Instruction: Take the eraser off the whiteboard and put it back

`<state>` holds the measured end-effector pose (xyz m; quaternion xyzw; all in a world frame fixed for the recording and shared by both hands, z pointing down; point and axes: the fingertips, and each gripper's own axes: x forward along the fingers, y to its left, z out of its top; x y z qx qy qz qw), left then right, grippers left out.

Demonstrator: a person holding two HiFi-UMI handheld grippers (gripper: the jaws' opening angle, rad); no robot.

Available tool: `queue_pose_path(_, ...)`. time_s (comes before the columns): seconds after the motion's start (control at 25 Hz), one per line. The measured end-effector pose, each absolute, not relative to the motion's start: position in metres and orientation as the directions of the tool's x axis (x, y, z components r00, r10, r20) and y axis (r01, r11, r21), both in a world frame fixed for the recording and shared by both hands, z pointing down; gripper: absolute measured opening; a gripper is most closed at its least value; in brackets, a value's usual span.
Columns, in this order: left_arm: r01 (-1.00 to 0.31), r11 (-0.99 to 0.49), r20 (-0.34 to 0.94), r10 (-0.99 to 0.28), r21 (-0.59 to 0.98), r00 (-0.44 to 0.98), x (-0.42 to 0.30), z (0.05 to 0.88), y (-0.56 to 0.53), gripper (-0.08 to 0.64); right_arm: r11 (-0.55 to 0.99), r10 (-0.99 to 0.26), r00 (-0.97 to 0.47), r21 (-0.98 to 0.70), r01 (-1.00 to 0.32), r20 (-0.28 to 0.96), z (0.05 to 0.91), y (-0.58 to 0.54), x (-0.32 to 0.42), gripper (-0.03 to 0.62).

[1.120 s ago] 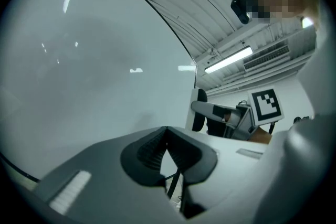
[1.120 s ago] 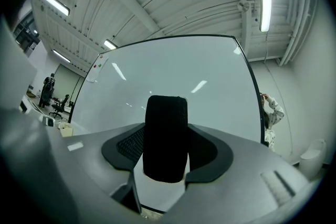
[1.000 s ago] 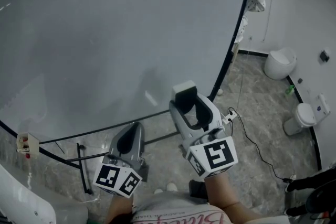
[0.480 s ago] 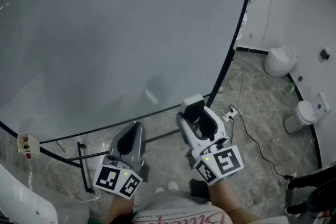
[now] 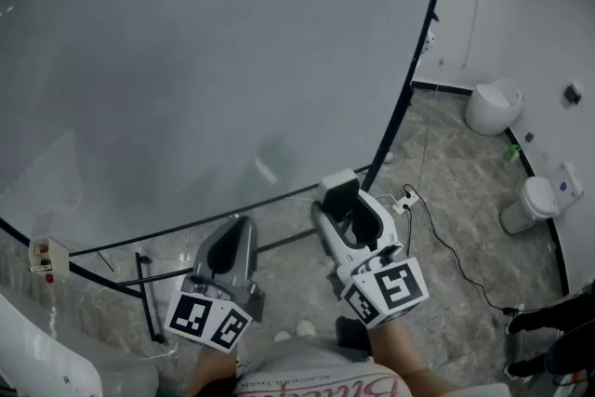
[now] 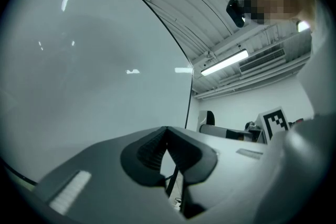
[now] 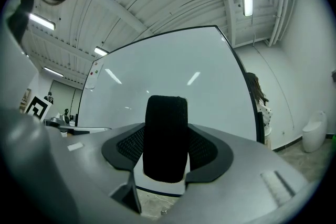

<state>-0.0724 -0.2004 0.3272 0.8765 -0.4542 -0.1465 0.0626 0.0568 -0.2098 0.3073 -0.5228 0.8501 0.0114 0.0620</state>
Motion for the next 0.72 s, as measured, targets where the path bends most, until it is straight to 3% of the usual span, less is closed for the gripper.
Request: queue_pose_path(0.72,-0.775,-0.583,-0.176,-0.813,0.244,0.555,-0.076,0.329,-0.205,-0.002,0.47,-0.868,-0.48,0.107,-0.876,-0.123,0.265,-0.258,0.03,0.235)
